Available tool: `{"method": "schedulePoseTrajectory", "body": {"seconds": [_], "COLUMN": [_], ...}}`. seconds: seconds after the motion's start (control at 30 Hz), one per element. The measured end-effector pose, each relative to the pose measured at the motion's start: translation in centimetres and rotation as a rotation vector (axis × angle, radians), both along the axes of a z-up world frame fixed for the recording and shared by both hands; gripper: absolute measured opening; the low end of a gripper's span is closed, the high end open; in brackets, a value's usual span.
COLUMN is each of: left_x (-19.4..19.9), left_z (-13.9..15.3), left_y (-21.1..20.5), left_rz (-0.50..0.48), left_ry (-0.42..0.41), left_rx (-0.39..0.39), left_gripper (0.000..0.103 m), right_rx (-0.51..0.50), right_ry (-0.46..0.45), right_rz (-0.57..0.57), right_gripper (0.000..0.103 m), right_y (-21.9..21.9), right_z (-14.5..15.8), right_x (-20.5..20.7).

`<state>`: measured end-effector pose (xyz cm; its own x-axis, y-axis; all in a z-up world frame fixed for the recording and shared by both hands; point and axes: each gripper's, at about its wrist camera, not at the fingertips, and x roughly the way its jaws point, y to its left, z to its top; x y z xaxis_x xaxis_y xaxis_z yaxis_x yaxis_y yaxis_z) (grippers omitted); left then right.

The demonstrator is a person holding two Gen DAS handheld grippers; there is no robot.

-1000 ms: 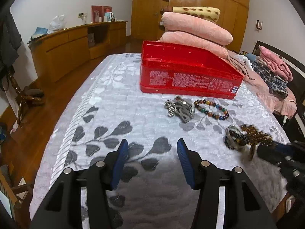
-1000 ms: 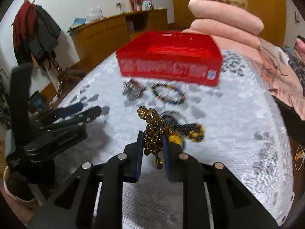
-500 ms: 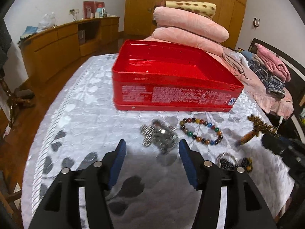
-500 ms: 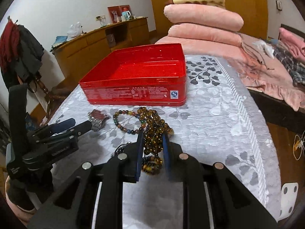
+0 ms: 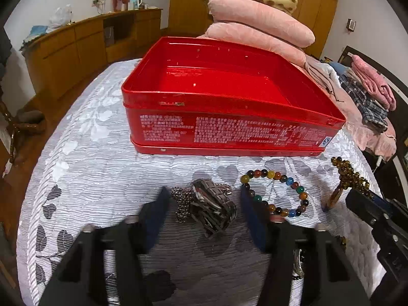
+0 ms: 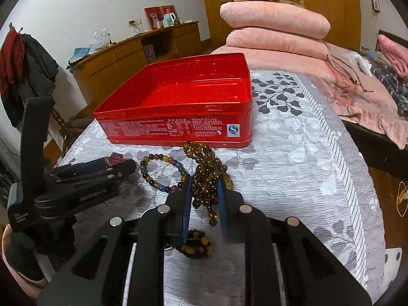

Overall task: Organize jewelry
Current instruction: 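Lift the amber strand toward the red tin with the right tool while the left tool approaches the silver charm, then grasp the silver charm with the left tool while the right tool carries the amber strand over the tin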

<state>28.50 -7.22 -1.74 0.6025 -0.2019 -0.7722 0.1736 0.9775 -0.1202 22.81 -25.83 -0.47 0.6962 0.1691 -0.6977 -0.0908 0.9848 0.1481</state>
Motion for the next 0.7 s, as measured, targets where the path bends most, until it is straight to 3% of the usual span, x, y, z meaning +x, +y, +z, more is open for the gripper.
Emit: {"method": "schedulePoseTrajectory", "body": {"seconds": [0.27,0.7], "left_x": [-0.5,-2.1], "left_z": [0.5,4.1], "left_y": [0.5,0.9], "left_rz": [-0.021,-0.069], "left_ry": [-0.017,-0.109], "left_rx": [-0.04,-0.094], "left_gripper": [0.037,0.033], "right_rx": [-0.004,0.001], "right_ry": [0.009,-0.059], "right_rz": [0.02,0.046], "right_gripper": [0.018,0.017], "right_y": [0.7,0.9], "right_z": [-0.2,3.1], "right_x": [0.1,0.0]}}
